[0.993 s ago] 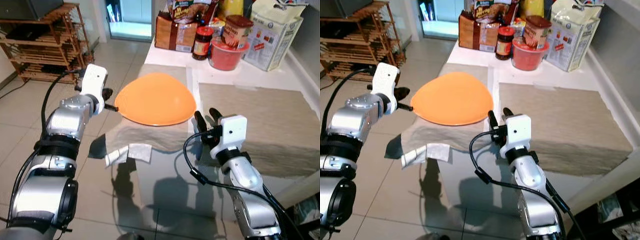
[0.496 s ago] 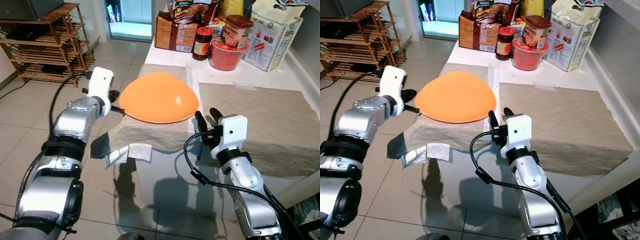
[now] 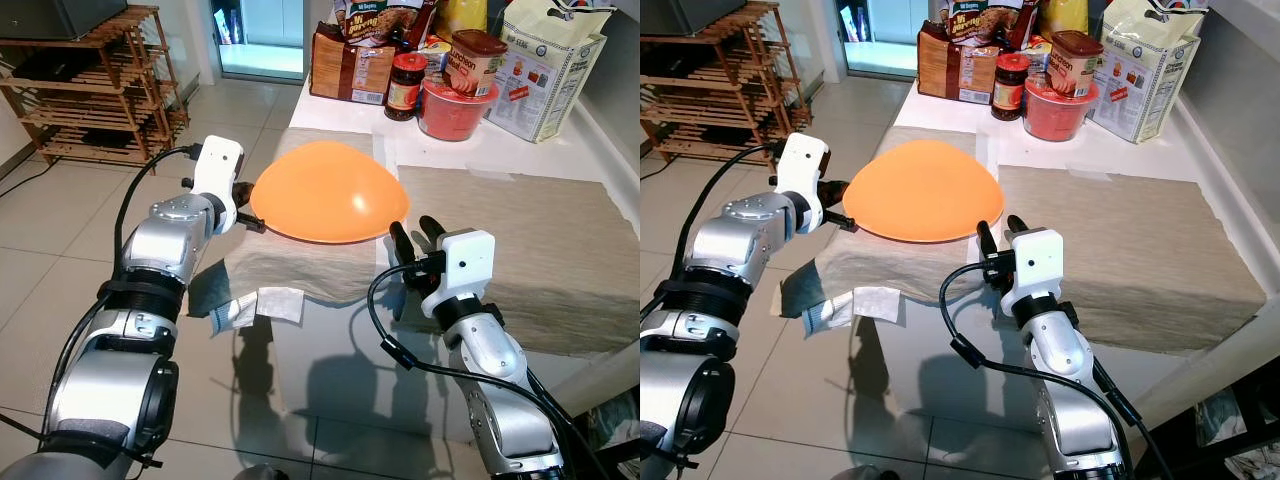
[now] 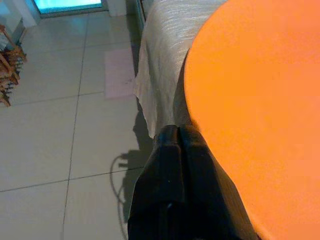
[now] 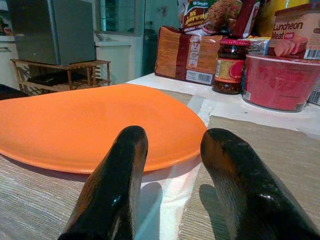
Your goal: Setting the table
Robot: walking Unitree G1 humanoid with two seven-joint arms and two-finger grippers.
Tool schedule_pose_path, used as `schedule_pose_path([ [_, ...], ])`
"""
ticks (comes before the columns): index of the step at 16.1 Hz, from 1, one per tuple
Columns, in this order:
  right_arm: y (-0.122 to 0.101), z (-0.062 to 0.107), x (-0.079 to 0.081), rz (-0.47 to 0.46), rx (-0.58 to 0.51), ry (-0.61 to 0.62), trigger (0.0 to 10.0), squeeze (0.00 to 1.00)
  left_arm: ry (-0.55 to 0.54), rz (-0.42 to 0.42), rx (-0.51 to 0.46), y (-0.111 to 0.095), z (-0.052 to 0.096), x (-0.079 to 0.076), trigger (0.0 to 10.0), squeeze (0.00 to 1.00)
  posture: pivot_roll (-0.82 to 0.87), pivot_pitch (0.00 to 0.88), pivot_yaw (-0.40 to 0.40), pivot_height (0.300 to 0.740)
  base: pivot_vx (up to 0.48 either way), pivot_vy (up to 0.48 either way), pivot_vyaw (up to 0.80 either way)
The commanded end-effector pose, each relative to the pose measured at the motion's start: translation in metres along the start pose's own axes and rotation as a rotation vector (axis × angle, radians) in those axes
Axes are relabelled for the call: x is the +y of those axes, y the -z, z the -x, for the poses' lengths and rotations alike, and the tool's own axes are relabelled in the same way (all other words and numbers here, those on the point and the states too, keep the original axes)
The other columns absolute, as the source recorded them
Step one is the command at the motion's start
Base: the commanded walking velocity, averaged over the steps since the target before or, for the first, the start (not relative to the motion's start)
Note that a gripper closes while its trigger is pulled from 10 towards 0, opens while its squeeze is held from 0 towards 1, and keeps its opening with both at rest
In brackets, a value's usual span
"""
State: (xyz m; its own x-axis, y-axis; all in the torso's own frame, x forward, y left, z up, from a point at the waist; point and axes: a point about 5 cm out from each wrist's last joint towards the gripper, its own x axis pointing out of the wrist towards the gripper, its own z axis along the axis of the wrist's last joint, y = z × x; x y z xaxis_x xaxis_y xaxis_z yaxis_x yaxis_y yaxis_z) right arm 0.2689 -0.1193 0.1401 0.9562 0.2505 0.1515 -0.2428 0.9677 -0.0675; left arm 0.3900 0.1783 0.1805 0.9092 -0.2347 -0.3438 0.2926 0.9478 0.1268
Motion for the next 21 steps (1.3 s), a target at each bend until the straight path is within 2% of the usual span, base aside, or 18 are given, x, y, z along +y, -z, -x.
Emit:
schedule_pose_path([
  [1,-0.004,0.001,-0.002,0.002,-0.01,0.01,10.0,0.0,-0.026,-0.04,-0.046,-0.015,0.005,0.007,10.0,0.0,0.05,0.017,0.002,0.74,0.0,0.0,0.0],
  [3,-0.004,0.0,-0.003,0.002,-0.013,0.008,10.0,0.0,-0.064,-0.06,-0.101,-0.03,0.008,0.015,10.0,0.0,0.05,0.016,0.0,0.74,0.0,0.0,0.0],
  [5,-0.005,-0.001,-0.005,0.008,-0.017,0.01,10.0,0.0,-0.053,-0.089,-0.161,-0.044,0.007,0.011,10.0,0.0,0.04,0.003,0.005,0.74,0.0,0.0,0.0],
  [6,-0.005,-0.001,-0.007,0.011,-0.021,0.017,10.0,0.0,-0.008,-0.104,-0.191,-0.052,0.004,0.002,10.0,0.0,0.04,0.0,0.008,0.74,0.0,0.0,0.0],
  [8,-0.006,-0.001,-0.007,0.011,-0.023,0.024,10.0,0.0,0.047,-0.119,-0.197,-0.053,0.001,-0.009,10.0,0.0,0.03,0.0,0.013,0.74,0.0,0.0,0.0],
  [9,-0.006,-0.001,-0.009,0.012,-0.025,0.032,10.0,0.0,0.102,-0.126,-0.191,-0.051,-0.001,-0.02,10.0,0.0,0.03,0.0,0.013,0.74,0.0,0.0,0.0],
  [12,-0.007,-0.002,-0.012,0.006,-0.026,0.052,10.0,0.0,0.18,-0.144,-0.122,-0.033,-0.007,-0.04,10.0,0.0,0.03,0.0,0.017,0.74,0.0,0.0,0.0],
  [13,-0.006,-0.002,-0.015,-0.012,-0.017,0.077,10.0,1.0,0.21,-0.138,-0.102,-0.028,-0.007,-0.046,10.0,0.0,0.03,0.0,0.017,0.74,0.0,0.0,0.0],
  [17,-0.006,-0.002,-0.019,-0.005,-0.014,0.092,10.0,1.0,0.207,-0.132,-0.12,-0.042,0.001,-0.037,10.0,0.0,0.04,0.0,0.016,0.74,0.0,0.0,0.0],
  [19,-0.004,-0.002,-0.019,-0.008,-0.007,0.096,10.0,1.0,0.222,-0.131,-0.108,-0.04,0.006,-0.037,10.0,0.0,0.04,0.0,0.014,0.74,0.0,0.0,0.0],
  [21,-0.004,-0.003,-0.018,-0.014,-0.002,0.096,10.0,1.0,0.257,-0.109,-0.081,-0.025,0.012,-0.048,10.0,0.0,0.05,0.003,0.011,0.74,0.0,0.0,0.0],
])
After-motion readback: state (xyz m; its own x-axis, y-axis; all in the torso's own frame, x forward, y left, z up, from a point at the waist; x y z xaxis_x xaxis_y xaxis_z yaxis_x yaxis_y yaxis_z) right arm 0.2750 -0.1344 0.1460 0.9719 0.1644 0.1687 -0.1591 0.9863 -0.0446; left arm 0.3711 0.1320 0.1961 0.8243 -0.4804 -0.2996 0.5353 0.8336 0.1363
